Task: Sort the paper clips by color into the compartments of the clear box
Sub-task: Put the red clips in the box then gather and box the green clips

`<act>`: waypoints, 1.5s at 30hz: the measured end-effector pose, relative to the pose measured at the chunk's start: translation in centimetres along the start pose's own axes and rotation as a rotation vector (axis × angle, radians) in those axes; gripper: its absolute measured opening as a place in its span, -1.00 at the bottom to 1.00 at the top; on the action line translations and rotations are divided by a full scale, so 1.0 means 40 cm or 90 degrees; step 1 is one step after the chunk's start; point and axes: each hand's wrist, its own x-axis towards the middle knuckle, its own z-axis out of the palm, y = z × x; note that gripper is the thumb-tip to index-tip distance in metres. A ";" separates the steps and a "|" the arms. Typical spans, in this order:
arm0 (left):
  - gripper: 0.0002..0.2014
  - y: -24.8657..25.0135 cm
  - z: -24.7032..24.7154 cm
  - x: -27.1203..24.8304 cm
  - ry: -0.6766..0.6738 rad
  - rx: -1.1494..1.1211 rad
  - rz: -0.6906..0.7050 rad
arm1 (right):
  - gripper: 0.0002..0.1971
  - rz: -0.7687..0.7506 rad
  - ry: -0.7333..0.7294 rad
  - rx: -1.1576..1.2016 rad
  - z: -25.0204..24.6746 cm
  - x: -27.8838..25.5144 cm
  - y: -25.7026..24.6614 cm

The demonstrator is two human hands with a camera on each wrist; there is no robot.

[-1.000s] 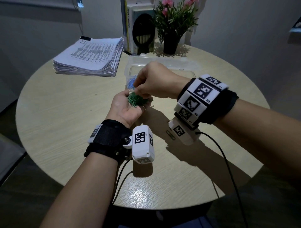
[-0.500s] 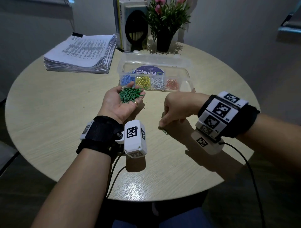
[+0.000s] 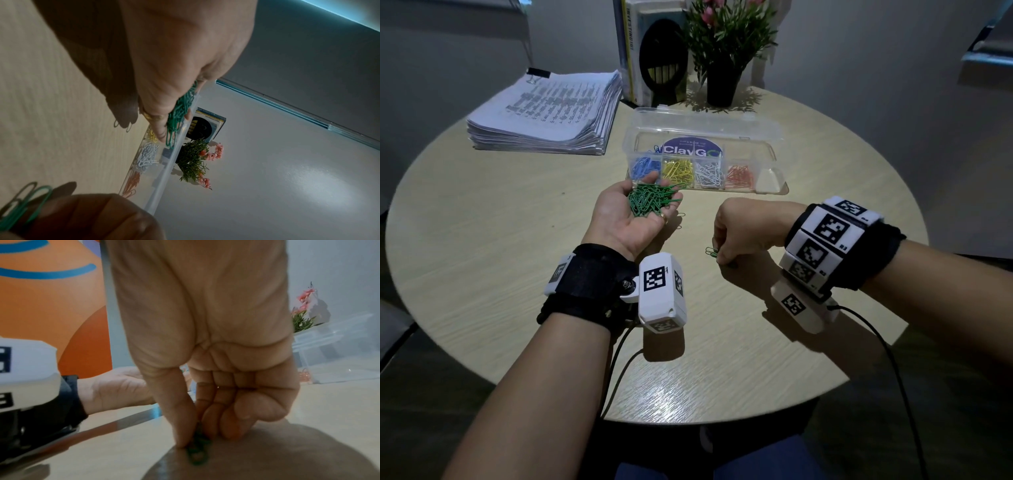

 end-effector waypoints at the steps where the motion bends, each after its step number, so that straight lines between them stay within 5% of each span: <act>1: -0.56 0.000 -0.001 0.001 0.002 0.000 0.000 | -0.77 -0.004 -0.002 -0.006 0.002 -0.001 -0.001; 10: -0.57 0.004 -0.003 0.005 0.003 -0.015 0.007 | -0.91 -0.081 0.070 -0.135 0.028 -0.026 -0.029; 16: -0.58 0.003 -0.003 0.007 0.000 0.011 0.013 | -0.85 -0.071 0.040 -0.050 0.002 -0.013 -0.022; 18: -0.61 0.002 -0.003 0.009 0.000 0.025 0.015 | -0.95 -0.057 0.085 0.015 -0.034 -0.003 -0.020; 24: -0.66 -0.009 -0.005 0.017 0.001 0.078 0.011 | -0.76 -0.107 0.218 0.326 -0.112 0.036 -0.075; 29: -0.66 -0.008 -0.009 0.025 0.010 0.079 0.026 | -0.93 -0.120 0.243 0.328 -0.105 0.093 -0.113; 33: -0.63 -0.011 -0.006 0.024 0.027 0.086 0.011 | -0.85 -0.111 0.253 0.325 -0.105 0.096 -0.090; 39: -0.64 -0.017 0.005 0.022 0.016 0.067 -0.008 | -0.68 0.056 0.378 0.136 -0.152 0.077 0.046; 43: -0.65 -0.020 0.018 0.026 0.029 0.087 0.001 | -0.67 0.229 0.307 -0.031 -0.157 0.084 0.147; 45: -0.66 -0.021 0.025 0.029 0.032 0.096 0.002 | -0.78 0.235 0.282 -0.055 -0.147 0.090 0.178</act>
